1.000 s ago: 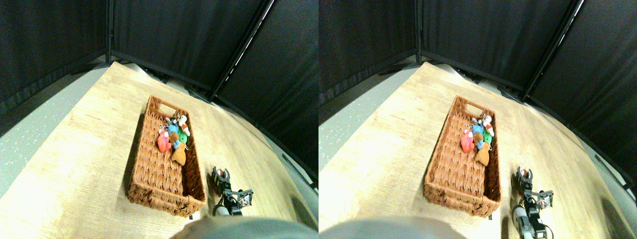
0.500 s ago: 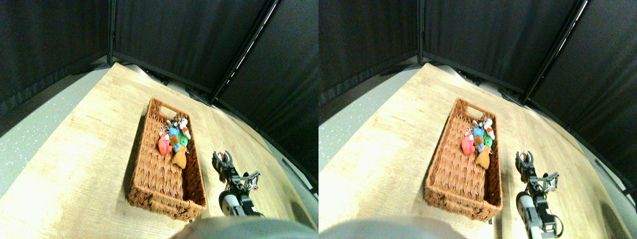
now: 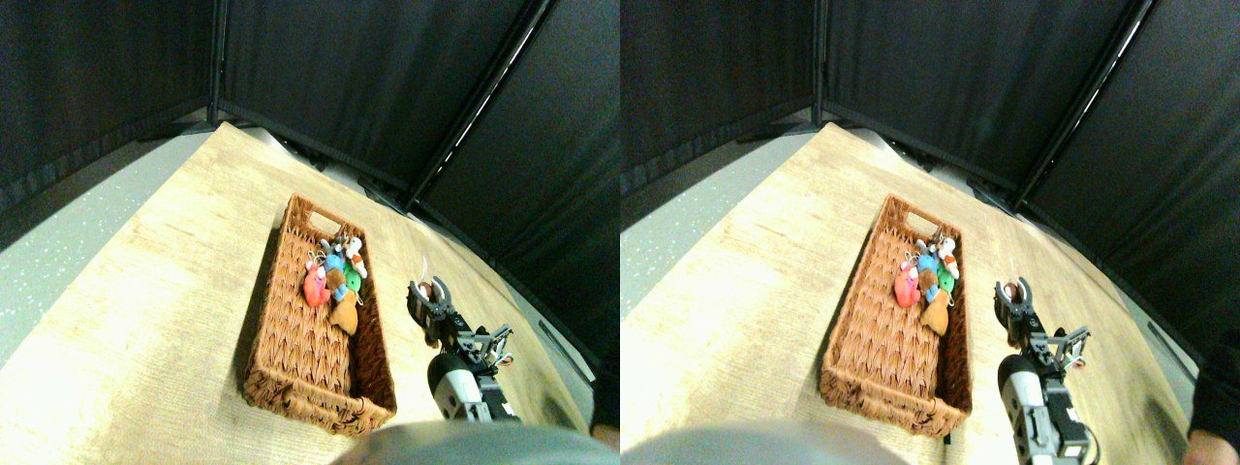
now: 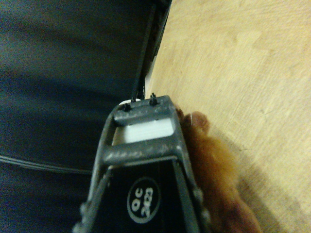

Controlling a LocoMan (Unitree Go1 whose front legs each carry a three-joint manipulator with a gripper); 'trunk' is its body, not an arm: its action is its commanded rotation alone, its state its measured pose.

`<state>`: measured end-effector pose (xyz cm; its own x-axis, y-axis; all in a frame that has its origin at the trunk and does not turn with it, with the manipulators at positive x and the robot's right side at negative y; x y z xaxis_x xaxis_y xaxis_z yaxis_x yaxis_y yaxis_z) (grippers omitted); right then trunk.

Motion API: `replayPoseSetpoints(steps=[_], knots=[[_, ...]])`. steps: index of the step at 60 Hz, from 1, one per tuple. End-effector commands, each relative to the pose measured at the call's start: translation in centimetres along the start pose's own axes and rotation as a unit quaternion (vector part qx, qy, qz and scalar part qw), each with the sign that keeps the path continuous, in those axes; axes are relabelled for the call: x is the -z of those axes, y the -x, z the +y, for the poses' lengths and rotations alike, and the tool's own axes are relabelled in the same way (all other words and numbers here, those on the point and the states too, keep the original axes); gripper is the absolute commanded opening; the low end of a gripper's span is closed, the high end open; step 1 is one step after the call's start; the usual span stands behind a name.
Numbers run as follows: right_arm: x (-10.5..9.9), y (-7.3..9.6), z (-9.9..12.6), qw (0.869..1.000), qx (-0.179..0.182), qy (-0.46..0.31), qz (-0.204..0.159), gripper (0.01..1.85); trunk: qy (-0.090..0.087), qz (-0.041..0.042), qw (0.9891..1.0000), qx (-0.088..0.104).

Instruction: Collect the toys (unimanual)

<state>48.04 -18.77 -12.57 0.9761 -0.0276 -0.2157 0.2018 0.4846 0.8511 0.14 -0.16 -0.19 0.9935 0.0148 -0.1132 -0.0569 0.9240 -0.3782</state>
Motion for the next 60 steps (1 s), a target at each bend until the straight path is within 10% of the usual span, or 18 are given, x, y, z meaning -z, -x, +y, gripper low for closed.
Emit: replayPoseSetpoints(steps=[1, 60], knots=[[0.3, 0.0, 0.9, 0.999, -0.026, -0.019, 0.002, 0.06, 0.014, -0.0072, 0.9999, -0.002], [8.3, -1.6, 2.7, 0.99, 0.001, -0.09, 0.112, 0.06, 0.076, -0.0205, 0.9958, -0.047]])
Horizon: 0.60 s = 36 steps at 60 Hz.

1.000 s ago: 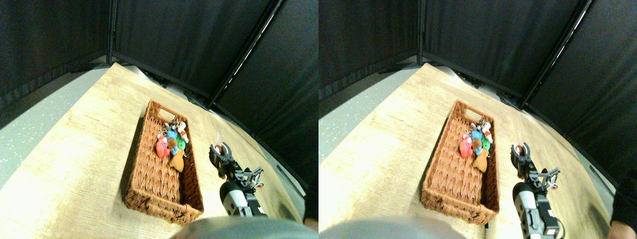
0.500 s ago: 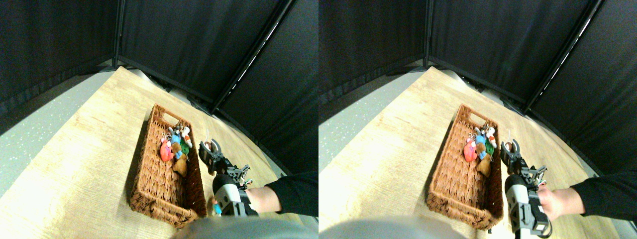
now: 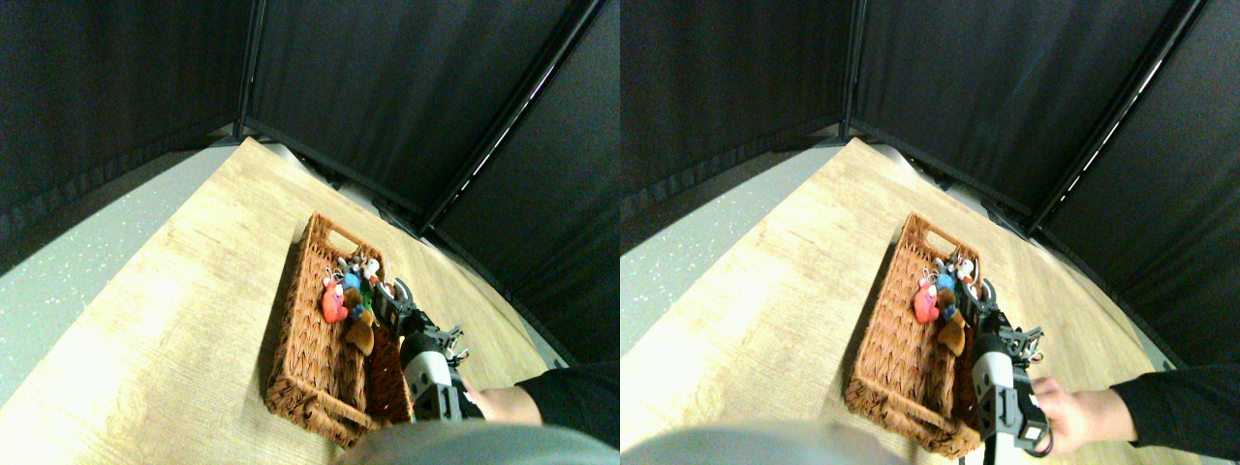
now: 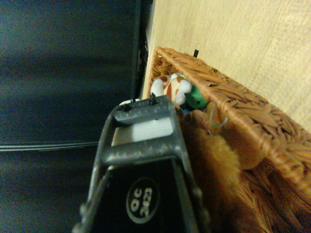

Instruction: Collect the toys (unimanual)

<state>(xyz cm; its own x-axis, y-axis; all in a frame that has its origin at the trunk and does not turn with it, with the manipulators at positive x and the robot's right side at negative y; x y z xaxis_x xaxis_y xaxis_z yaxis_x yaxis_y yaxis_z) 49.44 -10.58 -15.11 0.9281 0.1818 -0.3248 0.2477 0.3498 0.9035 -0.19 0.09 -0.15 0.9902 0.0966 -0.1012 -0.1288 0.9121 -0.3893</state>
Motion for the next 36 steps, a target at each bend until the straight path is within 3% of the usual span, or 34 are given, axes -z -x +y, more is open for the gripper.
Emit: replayPoseSetpoints(steps=[1, 8, 12, 13, 17, 23, 29, 36], knots=[[0.1, 0.1, 0.6, 1.0, -0.011, -0.014, -0.007, 0.06, 0.066, 0.003, 0.9977, -0.013], [-0.1, 0.0, 0.0, 1.0, -0.007, 0.005, 0.0, 0.1, 0.065, 0.0038, 0.9978, -0.013], [-0.4, 0.0, -0.4, 1.0, 0.01, 0.015, -0.003, 0.78, 0.063, 0.0035, 0.9979, -0.014], [-0.4, 0.0, -0.4, 1.0, 0.01, 0.015, -0.003, 0.78, 0.063, 0.0035, 0.9979, -0.014], [-0.7, 0.1, -0.6, 1.0, 0.006, 0.028, -0.004, 1.21, 0.06, 0.0053, 0.9981, -0.012], [-1.2, 0.3, -0.8, 0.999, 0.005, 0.042, -0.034, 1.32, 0.054, 0.0039, 0.9985, -0.007], [-1.8, 0.4, -0.8, 0.998, -0.001, 0.045, -0.039, 1.35, 0.049, 0.0073, 0.9988, -0.004], [-3.0, 0.8, -0.4, 0.997, -0.006, 0.048, -0.058, 1.22, 0.041, 0.0088, 0.9991, 0.003]])
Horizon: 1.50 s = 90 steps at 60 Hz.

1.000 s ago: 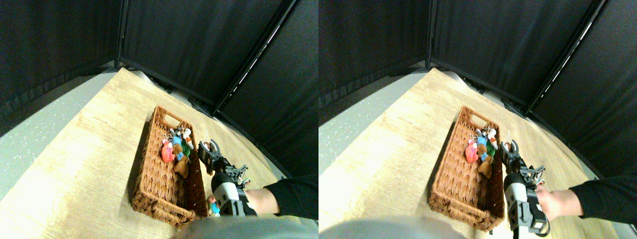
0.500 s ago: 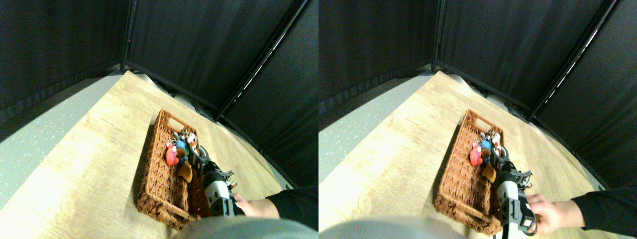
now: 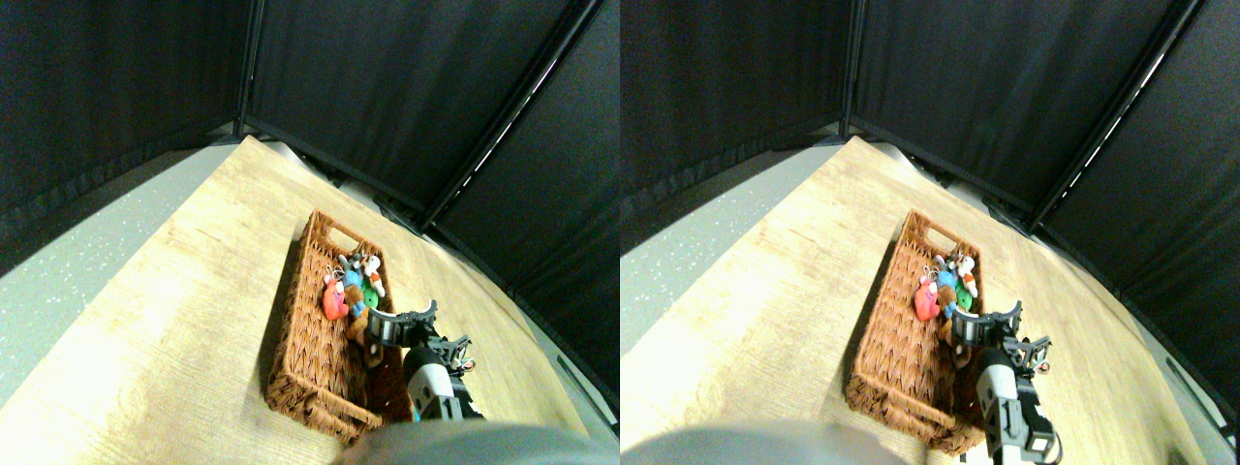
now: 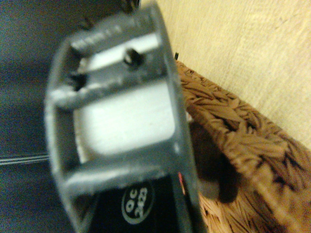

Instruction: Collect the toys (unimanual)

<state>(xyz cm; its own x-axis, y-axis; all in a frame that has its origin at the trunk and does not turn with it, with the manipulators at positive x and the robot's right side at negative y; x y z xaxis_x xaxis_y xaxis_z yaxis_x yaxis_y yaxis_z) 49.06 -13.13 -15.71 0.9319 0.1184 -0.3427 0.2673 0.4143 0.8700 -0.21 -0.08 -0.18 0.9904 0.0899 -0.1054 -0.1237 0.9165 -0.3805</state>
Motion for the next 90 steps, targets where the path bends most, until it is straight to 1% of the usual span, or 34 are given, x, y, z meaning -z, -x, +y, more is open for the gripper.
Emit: replayPoseSetpoints(steps=[1, 3, 5, 6, 7, 8, 9, 11, 12, 13, 16, 18, 19, 22, 24, 25, 28, 32, 36, 44, 48, 50, 53, 55, 59, 60, 63, 65, 70, 73, 76, 81, 88, 90], knots=[[-1.0, 0.2, 1.0, 0.999, -0.025, 0.014, -0.033, 1.22, 0.045, 0.0059, 0.999, 0.003], [-1.5, 0.2, 1.1, 0.999, -0.027, 0.014, -0.04, 1.14, 0.042, 0.0066, 0.9991, 0.005], [-2.2, 0.3, 1.1, 0.997, -0.033, 0.047, -0.056, 1.06, 0.038, 0.007, 0.9992, 0.008], [-2.6, 0.3, 1.0, 0.996, -0.034, 0.051, -0.064, 1.02, 0.037, 0.0072, 0.9993, 0.009], [-2.6, 0.3, 1.0, 0.996, -0.034, 0.051, -0.064, 1.02, 0.035, 0.0078, 0.9993, 0.011], [-3.1, 0.4, 1.0, 0.996, -0.033, 0.041, -0.07, 0.99, 0.033, 0.0081, 0.9993, 0.012], [-3.5, 0.5, 0.9, 0.996, -0.033, 0.038, -0.077, 0.99, 0.032, 0.0088, 0.9994, 0.013], [-4.5, 0.9, 0.9, 0.993, -0.035, 0.056, -0.093, 0.99, 0.029, 0.0098, 0.9994, 0.015], [-4.9, 1.1, 0.9, 0.993, -0.035, 0.059, -0.101, 0.96, 0.026, 0.0104, 0.9995, 0.017], [-4.9, 1.1, 0.9, 0.993, -0.035, 0.059, -0.101, 0.96, 0.024, 0.0111, 0.9995, 0.019], [-6.2, 1.5, 1.0, 0.99, -0.039, 0.06, -0.119, 0.91, 0.018, 0.0125, 0.9995, 0.023], [-7.0, 2.1, 1.1, 0.987, -0.032, 0.062, -0.146, 0.92, 0.015, 0.014, 0.9995, 0.026], [-7.0, 2.1, 1.1, 0.987, -0.032, 0.062, -0.146, 0.92, 0.013, 0.0148, 0.9994, 0.028], [-8.1, 2.6, 0.9, 0.984, -0.029, 0.066, -0.163, 0.88, 0.008, 0.0161, 0.9993, 0.032], [-8.5, 3.0, 0.6, 0.982, -0.032, 0.066, -0.174, 0.84, 0.005, 0.0168, 0.9993, 0.034], [-8.5, 3.0, 0.6, 0.982, -0.032, 0.066, -0.174, 0.84, 0.004, 0.0173, 0.9992, 0.035], [-9.0, 3.6, 0.0, 0.979, -0.031, 0.053, -0.195, 0.88, -0.001, 0.0194, 0.9991, 0.038], [-9.4, 3.9, -0.8, 0.978, -0.033, 0.05, -0.198, 0.87, -0.009, 0.0219, 0.9989, 0.042], [-9.7, 4.4, -1.9, 0.975, -0.034, 0.038, -0.216, 0.89, -0.015, 0.0261, 0.9986, 0.044], [-9.4, 5.3, -3.5, 0.973, -0.029, 0.022, -0.228, 0.88, -0.022, 0.0278, 0.9984, 0.044], [-9.1, 5.9, -4.6, 0.97, -0.024, -0.005, -0.242, 0.9, -0.025, 0.0299, 0.9983, 0.044], [-8.9, 5.9, -4.9, 0.969, -0.024, -0.011, -0.244, 0.9, -0.027, 0.0318, 0.9982, 0.044], [-8.5, 6.1, -5.6, 0.968, -0.023, -0.04, -0.246, 0.92, -0.029, 0.0345, 0.998, 0.043], [-8.1, 6.2, -6.0, 0.967, -0.023, -0.059, -0.246, 0.94, -0.03, 0.034, 0.998, 0.043], [-7.8, 6.2, -6.4, 0.967, -0.022, -0.078, -0.242, 0.95, -0.031, 0.035, 0.9979, 0.044], [-7.5, 6.2, -6.9, 0.967, -0.025, -0.097, -0.232, 0.95, -0.031, 0.0358, 0.9979, 0.044], [-7.2, 6.3, -7.4, 0.968, -0.026, -0.1, -0.23, 0.93, -0.032, 0.0366, 0.9979, 0.043], [-6.9, 6.3, -7.9, 0.966, -0.022, -0.104, -0.237, 0.92, -0.032, 0.0378, 0.9978, 0.043], [-6.2, 6.3, -9.0, 0.961, -0.017, -0.114, -0.251, 0.91, -0.034, 0.038, 0.9978, 0.043], [-5.9, 6.3, -9.8, 0.962, -0.023, -0.121, -0.245, 0.85, -0.034, 0.038, 0.9978, 0.043], [-5.8, 6.3, -10.3, 0.962, -0.025, -0.13, -0.24, 0.84, -0.034, 0.038, 0.9978, 0.043], [-5.6, 6.2, -10.8, 0.957, -0.015, -0.143, -0.251, 0.79, -0.034, 0.04, 0.9977, 0.042], [-5.5, 6.1, -11.4, 0.953, -0.004, -0.163, -0.255, 0.81, -0.032, 0.0398, 0.9979, 0.039], [-5.5, 6.1, -11.8, 0.954, -0.003, -0.166, -0.249, 0.83, -0.032, 0.0391, 0.998, 0.038]])
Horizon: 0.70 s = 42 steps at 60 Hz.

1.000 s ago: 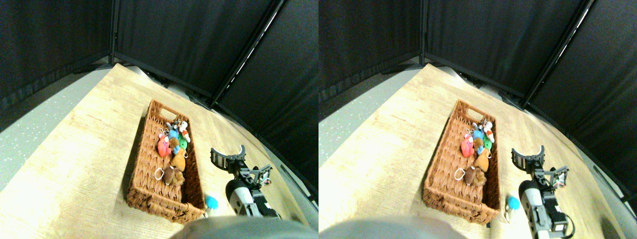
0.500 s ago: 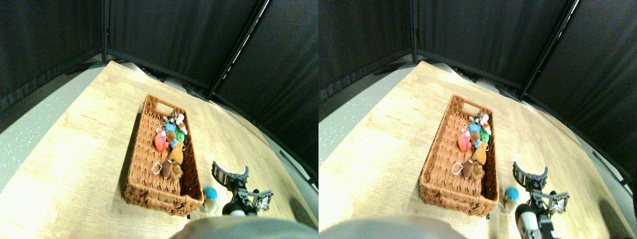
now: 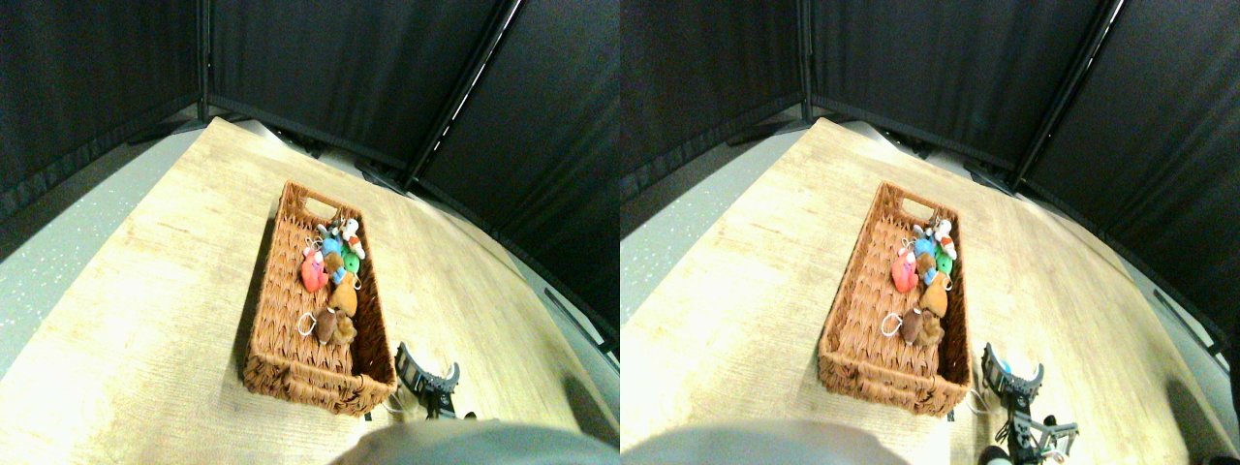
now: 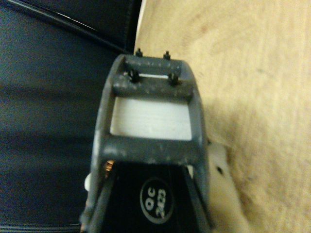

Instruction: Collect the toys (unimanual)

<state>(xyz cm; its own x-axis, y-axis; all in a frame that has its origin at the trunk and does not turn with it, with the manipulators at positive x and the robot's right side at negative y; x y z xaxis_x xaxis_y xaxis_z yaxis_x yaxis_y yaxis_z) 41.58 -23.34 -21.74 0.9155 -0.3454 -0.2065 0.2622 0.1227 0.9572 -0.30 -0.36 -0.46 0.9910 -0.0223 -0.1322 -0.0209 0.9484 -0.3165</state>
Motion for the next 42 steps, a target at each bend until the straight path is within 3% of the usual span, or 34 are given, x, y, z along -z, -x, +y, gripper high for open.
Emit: replayPoseSetpoints(steps=[1, 14, 21, 30, 35, 42], knots=[[-0.3, -0.2, -0.4, 1.0, 0.001, -0.018, -0.008, 0.83, 0.01, 0.0068, 0.9999, -0.009], [-0.3, 0.0, -1.6, 1.0, 0.012, -0.023, 0.002, 0.77, 0.01, 0.0111, 0.9999, -0.008], [-0.5, -0.3, -2.1, 0.999, 0.039, -0.033, 0.01, 0.85, 0.011, 0.0108, 0.9999, -0.008], [-0.5, -0.4, -3.0, 0.998, 0.052, -0.016, -0.002, 0.82, 0.013, 0.0105, 0.9998, -0.009], [-0.3, -0.6, -3.0, 0.998, 0.056, -0.012, -0.012, 0.63, 0.014, 0.009, 0.9998, -0.009], [-0.2, -1.2, -2.5, 0.999, 0.048, -0.016, -0.015, 0.14, 0.014, 0.0091, 0.9998, -0.01]])
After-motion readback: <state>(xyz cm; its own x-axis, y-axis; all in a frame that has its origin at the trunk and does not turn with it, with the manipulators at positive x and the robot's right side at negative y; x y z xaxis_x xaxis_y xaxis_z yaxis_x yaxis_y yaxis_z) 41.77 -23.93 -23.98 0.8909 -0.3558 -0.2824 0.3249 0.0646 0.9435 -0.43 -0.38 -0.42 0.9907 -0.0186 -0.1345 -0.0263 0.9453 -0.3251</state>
